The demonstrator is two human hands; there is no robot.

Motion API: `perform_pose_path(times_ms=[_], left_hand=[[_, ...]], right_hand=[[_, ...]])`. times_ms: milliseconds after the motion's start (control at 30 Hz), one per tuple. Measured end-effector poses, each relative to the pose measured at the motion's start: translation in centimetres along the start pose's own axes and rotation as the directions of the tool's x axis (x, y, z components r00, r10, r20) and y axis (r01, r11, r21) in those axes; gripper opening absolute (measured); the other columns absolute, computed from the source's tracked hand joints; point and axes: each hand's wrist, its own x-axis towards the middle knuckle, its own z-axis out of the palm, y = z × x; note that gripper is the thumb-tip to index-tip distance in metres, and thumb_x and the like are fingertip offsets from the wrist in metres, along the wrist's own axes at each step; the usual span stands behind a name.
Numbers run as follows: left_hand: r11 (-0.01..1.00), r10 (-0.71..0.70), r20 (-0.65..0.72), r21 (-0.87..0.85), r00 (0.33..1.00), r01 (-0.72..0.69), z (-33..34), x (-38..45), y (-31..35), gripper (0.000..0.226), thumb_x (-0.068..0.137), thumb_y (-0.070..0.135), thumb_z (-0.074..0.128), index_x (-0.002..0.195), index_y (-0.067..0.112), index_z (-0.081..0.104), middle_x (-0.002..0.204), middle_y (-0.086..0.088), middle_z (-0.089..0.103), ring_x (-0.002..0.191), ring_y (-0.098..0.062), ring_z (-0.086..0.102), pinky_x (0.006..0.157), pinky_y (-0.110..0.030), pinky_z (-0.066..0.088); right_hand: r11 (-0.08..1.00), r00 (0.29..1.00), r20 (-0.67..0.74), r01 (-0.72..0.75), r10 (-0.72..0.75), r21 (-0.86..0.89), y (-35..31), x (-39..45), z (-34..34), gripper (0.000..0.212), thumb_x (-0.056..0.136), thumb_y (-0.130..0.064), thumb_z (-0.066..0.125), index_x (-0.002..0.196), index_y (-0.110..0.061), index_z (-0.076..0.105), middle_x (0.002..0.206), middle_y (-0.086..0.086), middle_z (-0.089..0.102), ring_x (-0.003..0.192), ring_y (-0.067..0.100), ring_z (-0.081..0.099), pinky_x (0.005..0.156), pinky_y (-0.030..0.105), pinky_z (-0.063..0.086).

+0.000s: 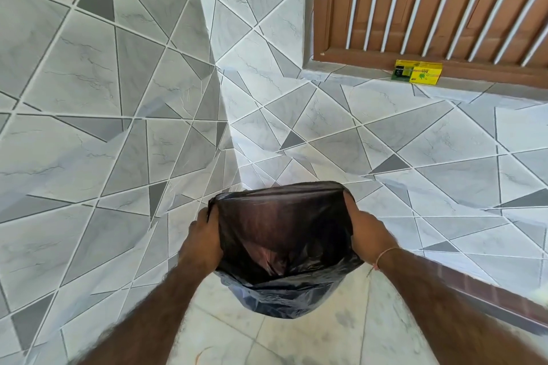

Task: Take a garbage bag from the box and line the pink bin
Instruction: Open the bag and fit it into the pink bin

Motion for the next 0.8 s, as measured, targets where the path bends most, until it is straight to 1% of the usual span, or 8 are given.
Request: perform_pose_path(times_ms=[100, 167, 300, 433, 500, 600, 700, 800], left_hand=[[0.999, -0.005, -0.048, -0.045, 0.999, 0.003, -0.3, 1.5, -0.7, 0.074, 0.087, 0.025, 0.057, 0.145, 0.03, 0.01, 0.141, -0.008, 0.036, 0.12, -0.039, 0.048, 0.092, -0.06, 0.045], [0.997, 0.001, -0.075, -0.083, 0.997, -0.007, -1.2, 3.3, -1.1, 0.067, 0.09, 0.028, 0.051, 0.144, 0.03, 0.011, 0.137, -0.011, 0.04, 0.115, -0.042, 0.052, 0.092, -0.06, 0.048], [0.996, 0.05, -0.172, -0.066, 0.984, -0.062, -4.8, 9.4, -2.5, 0.07, 0.084, 0.018, 0.051, 0.143, 0.024, 0.014, 0.128, -0.017, 0.043, 0.103, -0.048, 0.058, 0.086, -0.058, 0.05], [0.994, 0.067, -0.262, -0.067, 0.963, -0.087, -9.5, 16.6, -4.3, 0.085, 0.078, 0.005, 0.059, 0.148, 0.02, 0.014, 0.126, -0.021, 0.044, 0.104, -0.05, 0.056, 0.085, -0.057, 0.047], [0.994, 0.048, -0.286, -0.082, 0.957, -0.074, -11.6, 19.8, -5.2, 0.084, 0.079, 0.005, 0.059, 0.149, 0.022, 0.015, 0.126, -0.022, 0.046, 0.108, -0.051, 0.054, 0.089, -0.058, 0.046], [0.991, 0.069, -0.278, -0.091, 0.958, -0.098, -14.2, 24.8, -7.5, 0.073, 0.082, 0.014, 0.059, 0.145, 0.025, 0.025, 0.124, -0.021, 0.051, 0.11, -0.049, 0.055, 0.093, -0.057, 0.046], [0.984, 0.157, -0.217, -0.046, 0.963, -0.171, -14.9, 27.4, -9.3, 0.058, 0.081, 0.021, 0.062, 0.134, 0.027, 0.04, 0.117, -0.016, 0.058, 0.105, -0.043, 0.059, 0.092, -0.053, 0.051], [0.981, 0.184, -0.171, -0.027, 0.968, -0.191, -14.5, 29.1, -11.3, 0.033, 0.083, 0.019, 0.064, 0.115, 0.019, 0.057, 0.107, -0.013, 0.064, 0.096, -0.038, 0.063, 0.087, -0.047, 0.054]], right_hand=[[1.0, 0.999, -0.035, 0.024, -0.024, 0.014, -0.9, 1.3, 0.4, 0.08, 0.089, -0.042, 0.044, 0.144, -0.046, -0.013, 0.121, 0.016, 0.06, 0.104, 0.036, 0.062, 0.092, 0.042, 0.048], [1.0, 0.998, -0.059, 0.014, -0.013, 0.015, -1.7, 2.5, 0.1, 0.077, 0.089, -0.047, 0.043, 0.143, -0.048, -0.013, 0.118, 0.015, 0.06, 0.103, 0.037, 0.062, 0.092, 0.043, 0.049], [0.993, 0.996, -0.078, 0.029, -0.038, -0.116, -4.5, 6.8, -1.4, 0.081, 0.087, -0.03, 0.041, 0.143, -0.05, -0.015, 0.113, 0.019, 0.057, 0.103, 0.04, 0.06, 0.086, 0.046, 0.047], [0.969, 0.981, -0.163, 0.063, -0.104, -0.241, -8.8, 12.7, -2.9, 0.077, 0.09, -0.013, 0.043, 0.15, -0.039, 0.002, 0.119, 0.02, 0.055, 0.105, 0.044, 0.059, 0.092, 0.049, 0.047], [0.96, 0.97, -0.191, 0.094, -0.147, -0.263, -10.7, 15.1, -3.0, 0.069, 0.09, -0.01, 0.042, 0.149, -0.034, 0.017, 0.127, 0.02, 0.053, 0.108, 0.046, 0.058, 0.095, 0.05, 0.047], [0.958, 0.966, -0.195, 0.115, -0.169, -0.262, -14.1, 18.6, -2.8, 0.049, 0.088, -0.007, 0.049, 0.133, -0.025, 0.043, 0.126, 0.018, 0.056, 0.105, 0.044, 0.06, 0.095, 0.045, 0.047], [0.944, 0.971, -0.174, 0.104, -0.165, -0.313, -16.5, 20.7, -2.2, 0.028, 0.085, -0.008, 0.054, 0.109, -0.022, 0.049, 0.112, 0.017, 0.059, 0.091, 0.041, 0.061, 0.082, 0.036, 0.047], [0.964, 0.979, -0.182, 0.046, -0.096, -0.261, -18.1, 22.3, -0.7, 0.022, 0.083, -0.005, 0.052, 0.101, -0.017, 0.057, 0.107, 0.019, 0.059, 0.087, 0.043, 0.058, 0.079, 0.034, 0.044]])
